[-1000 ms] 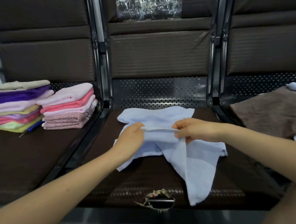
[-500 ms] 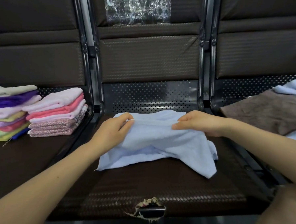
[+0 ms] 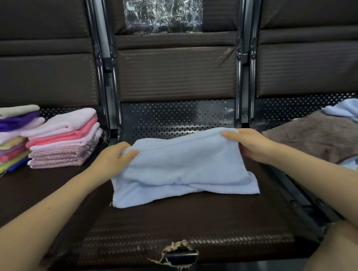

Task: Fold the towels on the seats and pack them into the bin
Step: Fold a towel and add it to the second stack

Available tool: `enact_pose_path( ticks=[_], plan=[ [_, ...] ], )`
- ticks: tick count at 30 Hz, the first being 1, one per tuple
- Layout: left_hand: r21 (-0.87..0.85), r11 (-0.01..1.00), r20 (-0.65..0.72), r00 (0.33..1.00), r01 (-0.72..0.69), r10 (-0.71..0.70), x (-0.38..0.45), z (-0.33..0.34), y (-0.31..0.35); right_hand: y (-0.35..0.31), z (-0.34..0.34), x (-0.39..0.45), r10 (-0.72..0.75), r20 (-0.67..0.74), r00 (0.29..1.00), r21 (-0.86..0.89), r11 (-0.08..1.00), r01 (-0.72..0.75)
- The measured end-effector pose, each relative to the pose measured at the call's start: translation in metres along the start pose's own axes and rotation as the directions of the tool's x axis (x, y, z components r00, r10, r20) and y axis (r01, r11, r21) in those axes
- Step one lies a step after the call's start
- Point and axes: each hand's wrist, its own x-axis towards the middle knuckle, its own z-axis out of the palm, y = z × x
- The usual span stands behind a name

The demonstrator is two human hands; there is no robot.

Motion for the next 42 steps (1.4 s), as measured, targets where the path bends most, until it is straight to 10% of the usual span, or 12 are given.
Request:
enact_pose_path(
  ticks=[3,5,10,14,23,26,35,42],
  plan=[
    [-0.055,0.998,0.039,0.999,0.023,-0.021,-0.004,0.000,-0.010,0.006,0.020,0.013,0.047,-0.130,0.990,0.111,0.993,-0.032],
    [-0.107,0.994,-0.042,0.998,0.033,-0.038,-0.004,0.001,-0.013,0.014,0.036,0.019,-0.036,-0.200,0.979,-0.165,0.986,0.003],
    [0.075,0.990,0.005,0.993,-0.121,0.121,0.008,0.030,-0.005,0.041,0.073,0.010,-0.081,0.292,0.953,-0.765,0.579,0.284],
    [0.327,0.920,0.219,0.964,-0.218,0.151,0.001,0.050,0.005,0.031,0.070,-0.004,-0.048,0.281,0.958,-0.871,0.407,0.276],
    [0.145,0.968,0.330,0.933,-0.203,0.146,-0.066,0.041,0.027,0.030,0.068,-0.053,0.047,0.337,0.940,-0.842,0.462,0.279],
    [-0.033,0.990,0.354,0.925,-0.138,0.140,-0.084,0.028,0.039,0.030,0.064,-0.066,0.125,0.328,0.936,-0.714,0.681,0.159],
    [-0.071,0.993,-0.077,0.993,-0.093,0.088,-0.041,-0.029,0.050,-0.036,0.033,-0.046,0.061,-0.176,0.983,-0.105,0.991,-0.080],
    [0.213,0.972,0.099,0.992,-0.096,0.076,0.029,-0.007,0.034,-0.017,0.014,0.015,0.041,-0.321,0.946,-0.432,0.883,-0.185]
  ],
)
